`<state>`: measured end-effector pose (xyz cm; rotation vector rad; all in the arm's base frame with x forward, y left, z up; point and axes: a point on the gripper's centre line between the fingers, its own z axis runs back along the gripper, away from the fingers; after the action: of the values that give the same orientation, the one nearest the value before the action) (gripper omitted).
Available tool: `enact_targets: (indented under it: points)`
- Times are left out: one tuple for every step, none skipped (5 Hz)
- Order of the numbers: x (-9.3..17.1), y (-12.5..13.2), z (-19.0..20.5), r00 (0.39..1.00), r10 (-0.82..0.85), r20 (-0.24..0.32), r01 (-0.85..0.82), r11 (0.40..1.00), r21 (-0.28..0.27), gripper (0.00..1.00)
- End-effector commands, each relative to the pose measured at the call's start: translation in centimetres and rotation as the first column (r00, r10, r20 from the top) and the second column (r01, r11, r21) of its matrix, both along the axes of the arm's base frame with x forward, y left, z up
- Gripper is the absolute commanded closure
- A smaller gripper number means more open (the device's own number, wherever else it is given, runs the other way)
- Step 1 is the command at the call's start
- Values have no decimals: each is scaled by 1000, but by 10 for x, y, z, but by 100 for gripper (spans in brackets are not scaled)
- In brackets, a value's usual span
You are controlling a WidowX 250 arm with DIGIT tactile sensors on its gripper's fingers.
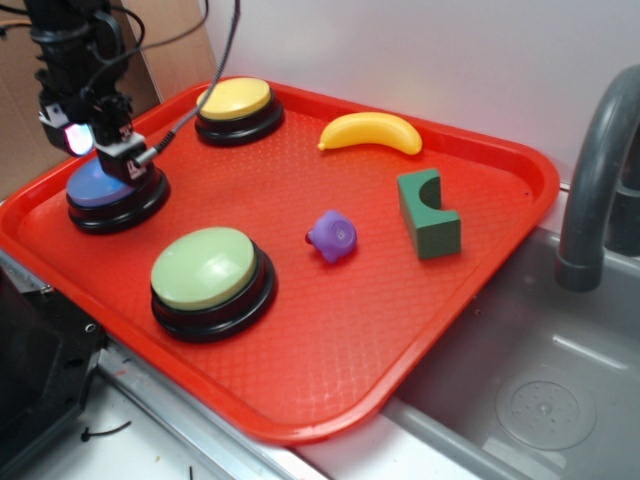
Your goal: Push the purple button.
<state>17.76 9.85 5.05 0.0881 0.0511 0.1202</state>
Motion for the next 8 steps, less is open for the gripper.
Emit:
enact_targets:
  points:
    - [4, -2, 3, 999, -30, 13, 30, 1000, 2, 0]
    - [4, -5, 28, 999, -29, 35, 28, 999, 15, 0]
    - [1, -7, 57, 997, -18, 69, 16, 999, 29, 0]
    - [-4, -8, 75, 995, -10, 104, 6, 999, 42, 0]
    - [-5, -7, 74, 994, -7, 109, 3, 999, 41, 0]
    - [-3, -2, 47, 997, -13, 73, 11, 1000, 28, 0]
    - [-5, -2, 43, 998, -14, 67, 12, 1000, 29, 0]
    - [-7, -4, 58, 994, -24, 108, 21, 999, 30, 0]
